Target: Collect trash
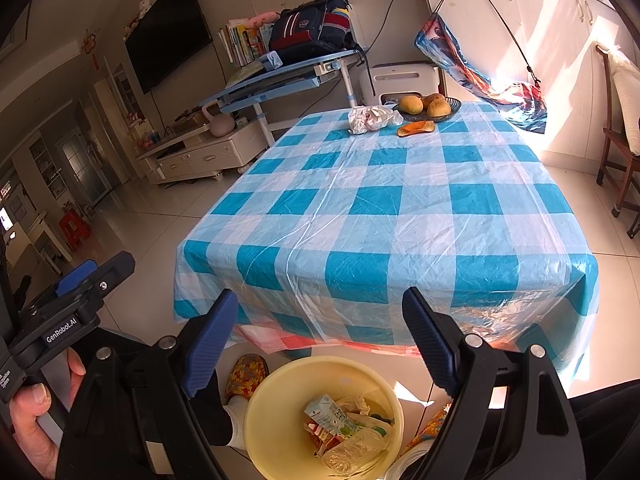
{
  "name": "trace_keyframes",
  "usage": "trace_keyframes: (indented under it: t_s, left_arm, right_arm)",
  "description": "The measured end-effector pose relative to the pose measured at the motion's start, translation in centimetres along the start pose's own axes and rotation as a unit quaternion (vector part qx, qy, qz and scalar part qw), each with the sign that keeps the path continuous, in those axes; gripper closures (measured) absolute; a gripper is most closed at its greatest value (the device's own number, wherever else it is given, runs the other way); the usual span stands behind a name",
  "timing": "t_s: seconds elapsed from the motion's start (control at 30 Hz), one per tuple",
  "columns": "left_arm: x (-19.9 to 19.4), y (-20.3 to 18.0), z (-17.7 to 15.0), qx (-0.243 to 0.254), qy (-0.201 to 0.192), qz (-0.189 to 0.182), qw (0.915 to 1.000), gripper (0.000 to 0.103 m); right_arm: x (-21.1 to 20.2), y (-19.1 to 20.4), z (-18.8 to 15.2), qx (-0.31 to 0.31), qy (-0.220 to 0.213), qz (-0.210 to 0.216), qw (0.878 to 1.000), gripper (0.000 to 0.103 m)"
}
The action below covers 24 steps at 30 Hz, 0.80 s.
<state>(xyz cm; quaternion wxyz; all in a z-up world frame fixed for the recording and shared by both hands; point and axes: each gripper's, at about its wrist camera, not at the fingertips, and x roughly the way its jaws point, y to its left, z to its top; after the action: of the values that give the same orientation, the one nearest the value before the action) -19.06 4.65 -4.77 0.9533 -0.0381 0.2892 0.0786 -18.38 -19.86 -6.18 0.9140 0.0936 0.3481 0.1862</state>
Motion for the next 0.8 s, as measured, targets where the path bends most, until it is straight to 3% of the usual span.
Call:
trace_keyframes:
  t_s: [0.8]
  left_arm:
    - [-0.04,0.02,0.07,-0.001,0.000,0.000,1.0000,0.011]
  right_arm:
    - [0.00,0.17,-0.03,-0.001,-0.001,0.000,1.000,0.022]
